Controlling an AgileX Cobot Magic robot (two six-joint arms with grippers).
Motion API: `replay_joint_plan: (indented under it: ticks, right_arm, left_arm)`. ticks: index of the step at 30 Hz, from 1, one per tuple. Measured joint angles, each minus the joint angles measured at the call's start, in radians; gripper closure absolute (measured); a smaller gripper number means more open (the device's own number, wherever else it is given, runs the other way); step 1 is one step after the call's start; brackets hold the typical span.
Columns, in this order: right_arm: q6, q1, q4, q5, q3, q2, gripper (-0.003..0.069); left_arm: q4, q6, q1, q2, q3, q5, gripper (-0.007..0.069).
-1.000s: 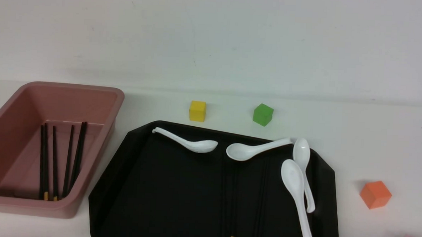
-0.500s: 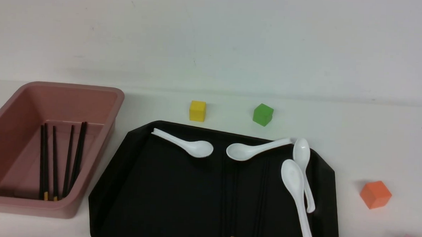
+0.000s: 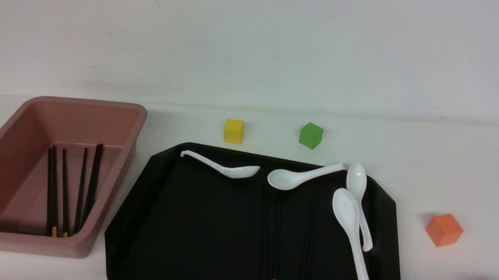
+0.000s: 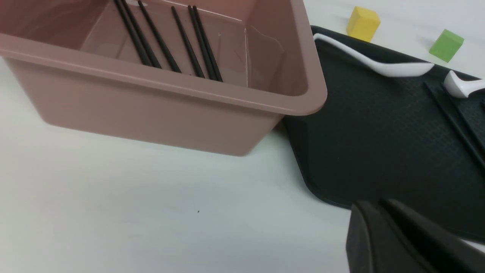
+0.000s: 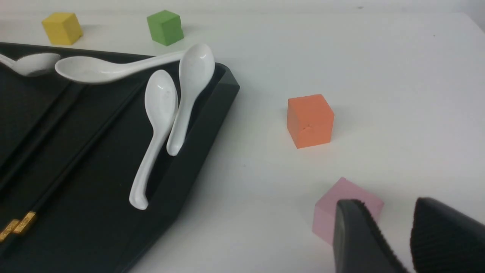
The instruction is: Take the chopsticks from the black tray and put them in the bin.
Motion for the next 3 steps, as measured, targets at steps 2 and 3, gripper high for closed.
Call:
replay_joint_plan:
  ticks: [2, 3]
  right_arm:
    - [0.000, 0.000, 0.000, 0.000, 0.000, 0.000, 0.0419]
    - [0.000, 0.000, 0.000, 0.000, 0.000, 0.000, 0.0419]
  left_arm:
    - [0.000, 0.000, 0.000, 0.000, 0.000, 0.000, 0.0596]
    - [0.000, 0.000, 0.000, 0.000, 0.000, 0.000, 0.0594]
